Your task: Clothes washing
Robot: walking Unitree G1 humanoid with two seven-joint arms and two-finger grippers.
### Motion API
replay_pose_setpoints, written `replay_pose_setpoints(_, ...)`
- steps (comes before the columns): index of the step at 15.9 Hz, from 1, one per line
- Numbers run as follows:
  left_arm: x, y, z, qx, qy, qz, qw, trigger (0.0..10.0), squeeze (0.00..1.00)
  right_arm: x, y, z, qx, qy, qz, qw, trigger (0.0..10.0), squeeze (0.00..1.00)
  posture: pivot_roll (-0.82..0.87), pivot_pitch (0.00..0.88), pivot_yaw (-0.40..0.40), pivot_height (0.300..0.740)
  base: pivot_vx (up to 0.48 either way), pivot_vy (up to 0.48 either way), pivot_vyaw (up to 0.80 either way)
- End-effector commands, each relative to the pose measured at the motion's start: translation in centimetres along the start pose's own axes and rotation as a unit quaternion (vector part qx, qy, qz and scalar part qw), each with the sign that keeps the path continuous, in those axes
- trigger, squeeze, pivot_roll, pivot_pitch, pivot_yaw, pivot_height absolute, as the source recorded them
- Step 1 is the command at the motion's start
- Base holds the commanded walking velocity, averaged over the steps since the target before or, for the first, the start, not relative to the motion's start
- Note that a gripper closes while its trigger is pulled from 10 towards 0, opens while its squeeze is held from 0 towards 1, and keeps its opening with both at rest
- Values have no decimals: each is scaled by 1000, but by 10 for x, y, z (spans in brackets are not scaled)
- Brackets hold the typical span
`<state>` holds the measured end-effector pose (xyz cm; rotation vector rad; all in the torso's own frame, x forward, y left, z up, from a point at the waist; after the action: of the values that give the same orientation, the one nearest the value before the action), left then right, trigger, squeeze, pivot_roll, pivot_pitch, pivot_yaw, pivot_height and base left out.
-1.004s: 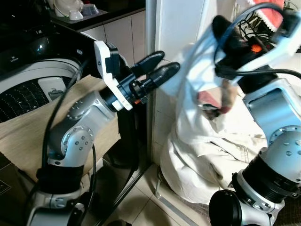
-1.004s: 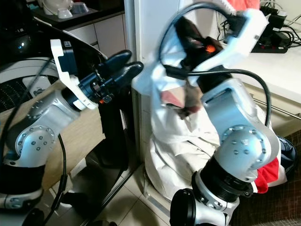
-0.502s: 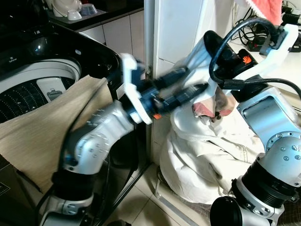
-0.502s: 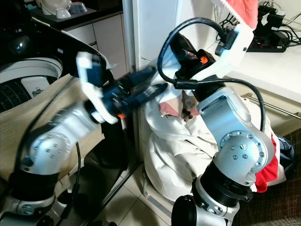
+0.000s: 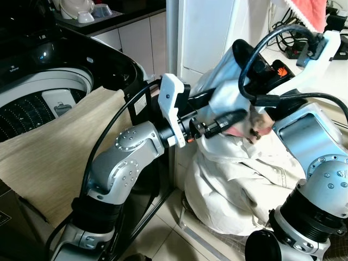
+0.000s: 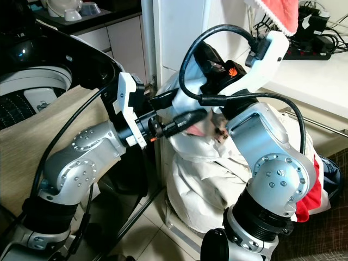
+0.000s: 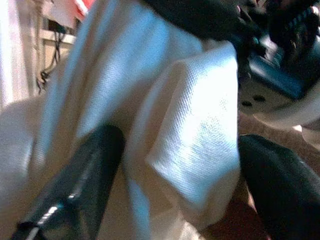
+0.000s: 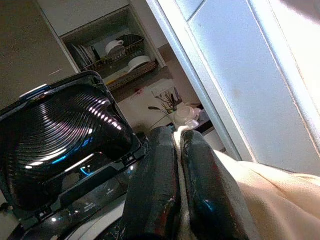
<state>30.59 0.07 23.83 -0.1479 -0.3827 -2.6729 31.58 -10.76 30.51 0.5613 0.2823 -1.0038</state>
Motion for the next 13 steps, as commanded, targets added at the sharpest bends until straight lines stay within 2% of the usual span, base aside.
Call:
replay_pose_setpoints(1, -2, -1, 10, 18, 4, -1, 1000, 0, 0, -6, 0, 2, 5, -1, 11, 1000, 0, 0, -91, 0, 21, 740, 0, 0, 0)
replay_pose_setpoints(13, 2, -2, 6, 11, 6, -13, 1000, 0, 0, -7, 1, -3, -4, -3, 14, 1000, 0, 0, -91, 0, 23, 740, 0, 0, 0)
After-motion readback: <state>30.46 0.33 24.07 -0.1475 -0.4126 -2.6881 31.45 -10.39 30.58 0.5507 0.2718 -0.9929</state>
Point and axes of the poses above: a point about 5 cm out from each wrist's last joint towards the gripper, its own y axis pointing out of the wrist towards the gripper, its own z axis along the axis of the wrist's last joint, x = y × z, the point moved 5 cm from there along y, pointing out of the wrist towards the gripper, and after that the axes turned 1 degree about -y, right-handed, at the moved point
